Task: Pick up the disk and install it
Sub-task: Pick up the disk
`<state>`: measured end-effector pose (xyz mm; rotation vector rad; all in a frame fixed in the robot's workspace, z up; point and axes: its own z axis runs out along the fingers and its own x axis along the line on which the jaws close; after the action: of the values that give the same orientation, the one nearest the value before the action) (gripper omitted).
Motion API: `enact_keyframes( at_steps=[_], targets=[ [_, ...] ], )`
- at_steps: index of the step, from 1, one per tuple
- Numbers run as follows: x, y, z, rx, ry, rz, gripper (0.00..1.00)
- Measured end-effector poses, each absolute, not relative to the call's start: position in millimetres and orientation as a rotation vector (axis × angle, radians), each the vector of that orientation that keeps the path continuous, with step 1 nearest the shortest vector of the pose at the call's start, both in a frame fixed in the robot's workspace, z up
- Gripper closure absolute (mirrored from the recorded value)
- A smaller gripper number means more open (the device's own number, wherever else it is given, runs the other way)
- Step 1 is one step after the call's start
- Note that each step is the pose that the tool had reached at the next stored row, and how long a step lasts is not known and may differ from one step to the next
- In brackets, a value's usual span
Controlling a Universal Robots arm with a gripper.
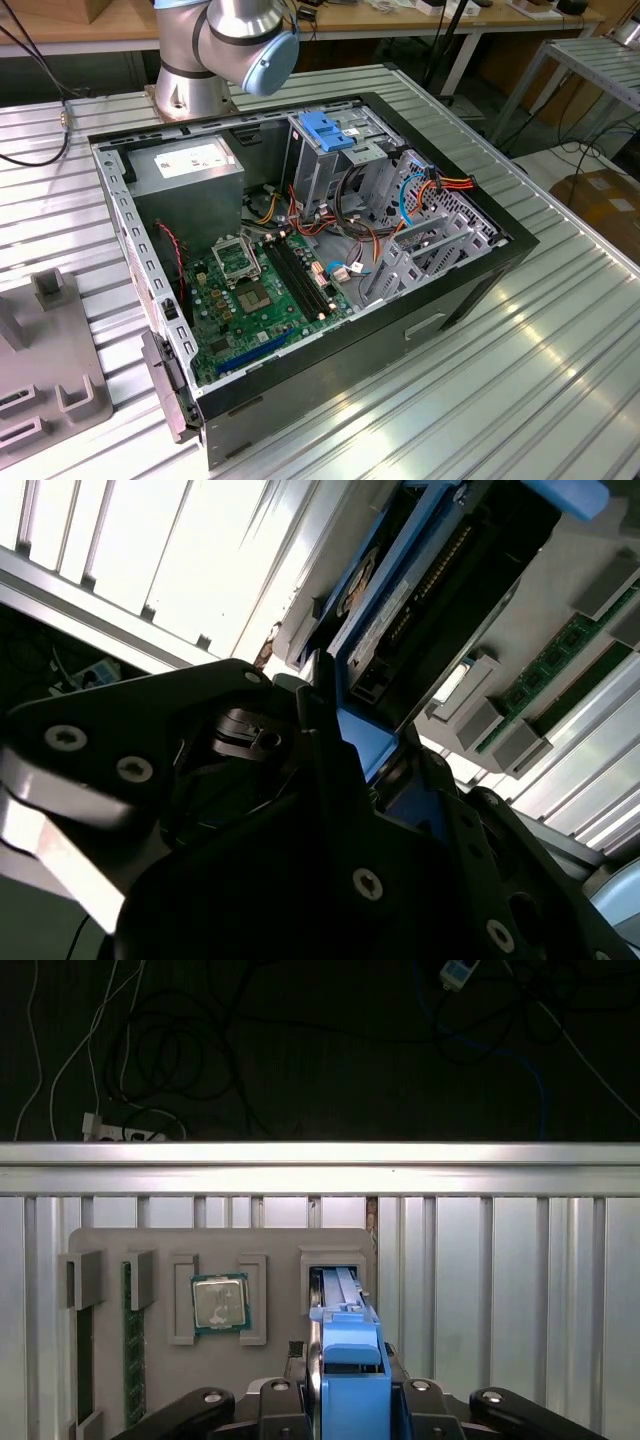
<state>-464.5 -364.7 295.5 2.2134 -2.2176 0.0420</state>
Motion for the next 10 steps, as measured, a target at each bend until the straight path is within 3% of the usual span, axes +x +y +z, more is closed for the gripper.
enact_keyframes(
  at_steps=[10],
  targets=[
    [-464.5, -364.7, 302.5, 2.213, -2.218, 0.042, 0.63]
  ],
)
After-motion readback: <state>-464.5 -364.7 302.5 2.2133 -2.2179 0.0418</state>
